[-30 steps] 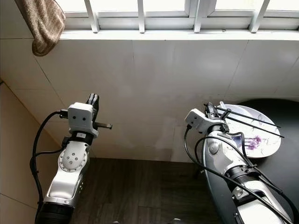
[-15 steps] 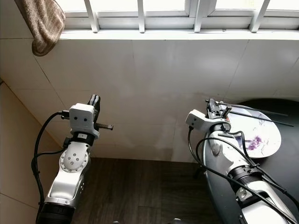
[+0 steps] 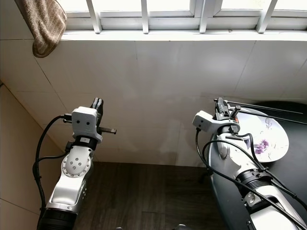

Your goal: Kitchen organization

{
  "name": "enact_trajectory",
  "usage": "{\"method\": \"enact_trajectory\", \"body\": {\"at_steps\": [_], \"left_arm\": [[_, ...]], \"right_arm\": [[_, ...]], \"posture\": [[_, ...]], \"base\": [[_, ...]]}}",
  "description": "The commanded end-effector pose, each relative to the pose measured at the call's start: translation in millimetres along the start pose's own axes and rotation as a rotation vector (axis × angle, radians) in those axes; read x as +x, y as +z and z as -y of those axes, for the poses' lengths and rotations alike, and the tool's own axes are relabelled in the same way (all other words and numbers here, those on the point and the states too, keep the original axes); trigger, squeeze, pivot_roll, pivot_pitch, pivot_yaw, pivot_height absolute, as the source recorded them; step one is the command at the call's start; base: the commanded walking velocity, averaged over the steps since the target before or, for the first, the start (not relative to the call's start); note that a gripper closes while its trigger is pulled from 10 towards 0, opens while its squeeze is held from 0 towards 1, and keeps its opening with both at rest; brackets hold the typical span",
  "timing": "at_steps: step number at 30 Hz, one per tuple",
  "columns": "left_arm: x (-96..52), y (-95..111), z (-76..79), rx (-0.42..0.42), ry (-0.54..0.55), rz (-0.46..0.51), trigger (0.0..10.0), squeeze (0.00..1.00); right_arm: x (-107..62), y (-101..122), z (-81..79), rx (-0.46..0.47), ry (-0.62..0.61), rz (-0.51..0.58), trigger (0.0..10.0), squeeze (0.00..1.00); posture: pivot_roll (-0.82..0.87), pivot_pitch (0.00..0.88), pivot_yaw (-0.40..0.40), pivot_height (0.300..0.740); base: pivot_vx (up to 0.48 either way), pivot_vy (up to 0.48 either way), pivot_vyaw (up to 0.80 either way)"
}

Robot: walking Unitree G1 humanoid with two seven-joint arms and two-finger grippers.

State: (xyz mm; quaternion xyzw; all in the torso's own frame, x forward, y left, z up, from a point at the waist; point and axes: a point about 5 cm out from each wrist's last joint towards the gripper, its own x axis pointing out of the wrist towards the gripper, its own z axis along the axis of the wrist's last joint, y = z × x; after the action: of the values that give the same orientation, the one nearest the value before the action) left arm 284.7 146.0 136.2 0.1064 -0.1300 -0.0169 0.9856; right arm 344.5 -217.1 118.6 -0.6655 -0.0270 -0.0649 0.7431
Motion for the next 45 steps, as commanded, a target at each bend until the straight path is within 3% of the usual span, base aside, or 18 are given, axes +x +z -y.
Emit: {"method": "enact_trajectory", "body": {"at_steps": [1, 4, 5, 6, 7, 8, 24, 27, 29, 38, 45], "left_arm": [[-0.6, -1, -0.2, -0.009, -0.001, -0.010, 10.0, 0.00], [-0.4, -1, -0.4, -0.009, -0.001, -0.009, 10.0, 0.00], [-0.3, -1, -0.4, -0.008, -0.002, -0.009, 10.0, 0.00], [-0.3, -1, -0.4, -0.009, -0.002, -0.009, 10.0, 0.00], [-0.2, -1, -0.5, -0.009, -0.002, -0.009, 10.0, 0.00], [-0.1, -1, -0.6, -0.009, -0.002, -0.008, 10.0, 0.00], [-0.5, -2, -0.4, -0.011, -0.006, -0.010, 10.0, 0.00], [-0.5, -2, -0.2, -0.011, -0.007, -0.010, 10.0, 0.00], [-0.6, -2, 0.2, -0.011, -0.008, -0.011, 10.0, 0.00], [-0.7, -2, 0.0, -0.010, -0.005, -0.011, 10.0, 0.00], [-0.3, -2, 0.1, -0.010, -0.006, -0.011, 10.0, 0.00]], "right_arm": [[1.0, 2, 6.9, -0.019, -0.039, 0.024, 0.0, 0.00], [2.5, 6, 13.0, -0.001, -0.078, 0.042, 0.0, 0.00], [3.6, 8, 17.7, 0.004, -0.107, 0.054, 1.1, 0.00], [4.0, 9, 19.6, 0.005, -0.120, 0.057, 1.1, 0.00], [4.8, 9, 22.2, 0.010, -0.138, 0.054, 8.8, 0.00], [5.3, 9, 24.9, 0.010, -0.158, 0.049, 10.0, 0.00], [3.4, 17, 32.8, -0.027, -0.223, 0.092, 10.0, 0.00], [3.6, 21, 41.4, -0.022, -0.282, 0.116, 10.0, 0.00], [4.0, 27, 54.8, -0.040, -0.384, 0.162, 10.0, 0.00], [-1.0, 34, 77.1, -0.029, -0.573, 0.222, 10.0, 0.00], [-3.5, 38, 81.5, -0.006, -0.609, 0.263, 10.0, 0.00]], "posture": [[0.00, 0.018, 0.011, 0.740], [0.00, 0.019, 0.012, 0.740], [0.00, 0.019, 0.012, 0.740], [0.00, 0.019, 0.012, 0.740], [-0.01, 0.018, 0.012, 0.740], [0.00, 0.018, 0.013, 0.740], [-0.01, 0.020, 0.015, 0.740], [-0.01, 0.021, 0.016, 0.740], [-0.01, 0.020, 0.016, 0.740], [0.00, 0.020, 0.014, 0.740], [0.00, 0.018, 0.014, 0.740]], "base": [[0.000, 0.000, 0.00], [0.000, 0.000, 0.00], [0.000, 0.000, 0.00], [0.000, 0.000, 0.00], [0.000, 0.000, 0.00], [0.000, 0.000, 0.00], [0.000, 0.000, 0.00], [0.000, 0.000, 0.00], [0.000, 0.000, 0.00], [0.000, 0.000, 0.00], [0.000, 0.000, 0.00]]}}
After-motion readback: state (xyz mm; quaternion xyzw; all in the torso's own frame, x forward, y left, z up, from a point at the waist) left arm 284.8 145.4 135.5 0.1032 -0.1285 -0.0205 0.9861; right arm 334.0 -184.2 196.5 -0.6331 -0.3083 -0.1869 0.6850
